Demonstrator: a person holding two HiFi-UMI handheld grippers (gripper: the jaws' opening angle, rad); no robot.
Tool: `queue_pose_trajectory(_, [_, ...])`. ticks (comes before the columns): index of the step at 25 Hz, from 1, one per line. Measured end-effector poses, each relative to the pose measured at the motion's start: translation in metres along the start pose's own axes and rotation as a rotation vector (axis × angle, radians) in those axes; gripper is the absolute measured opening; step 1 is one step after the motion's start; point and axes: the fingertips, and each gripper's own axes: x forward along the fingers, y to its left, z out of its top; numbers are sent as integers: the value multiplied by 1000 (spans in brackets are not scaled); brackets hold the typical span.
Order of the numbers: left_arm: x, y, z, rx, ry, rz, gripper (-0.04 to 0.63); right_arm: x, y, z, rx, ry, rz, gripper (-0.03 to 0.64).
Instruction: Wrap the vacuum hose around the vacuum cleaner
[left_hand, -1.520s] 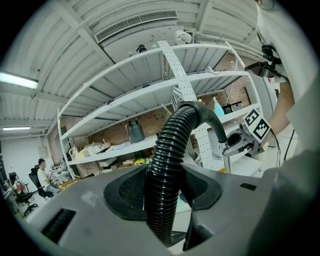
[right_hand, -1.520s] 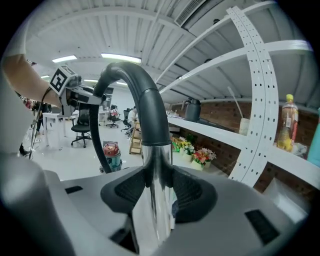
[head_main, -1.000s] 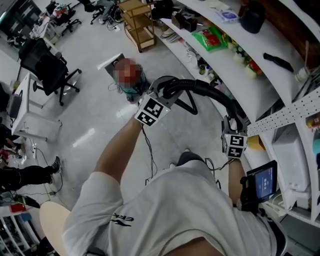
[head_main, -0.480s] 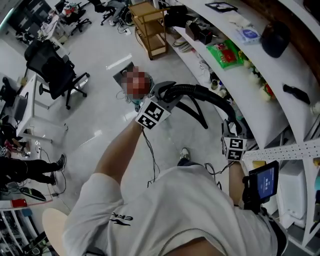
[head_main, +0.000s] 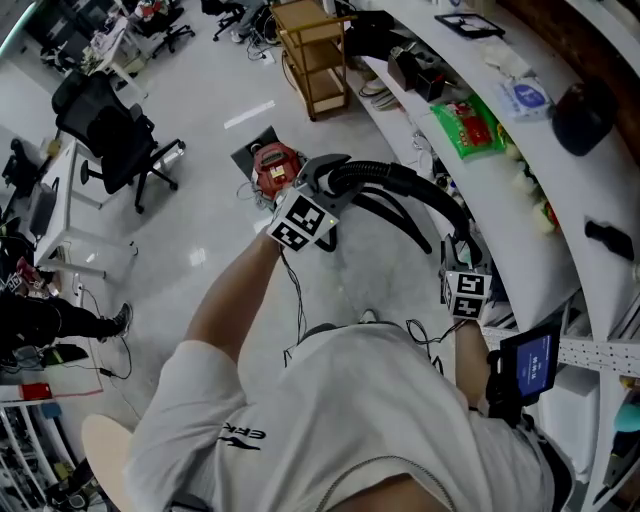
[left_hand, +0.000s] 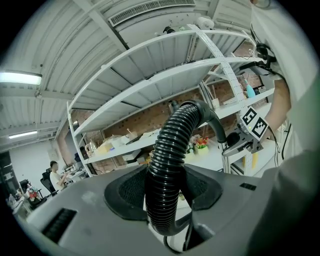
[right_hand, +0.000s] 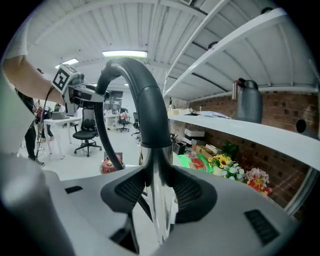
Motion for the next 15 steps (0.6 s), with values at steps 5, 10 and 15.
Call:
queue_pose_trajectory(5, [10, 32, -10, 5, 9, 11, 175, 32, 4, 15, -2, 4, 19, 172])
queue_pose_trajectory(10, [6, 73, -26, 19, 2, 14, 175, 65, 24, 38, -12, 3, 19, 172])
queue_pose_trajectory(15, [1, 125, -53, 16, -18, 6, 175, 105, 54, 63, -19, 6, -3, 172])
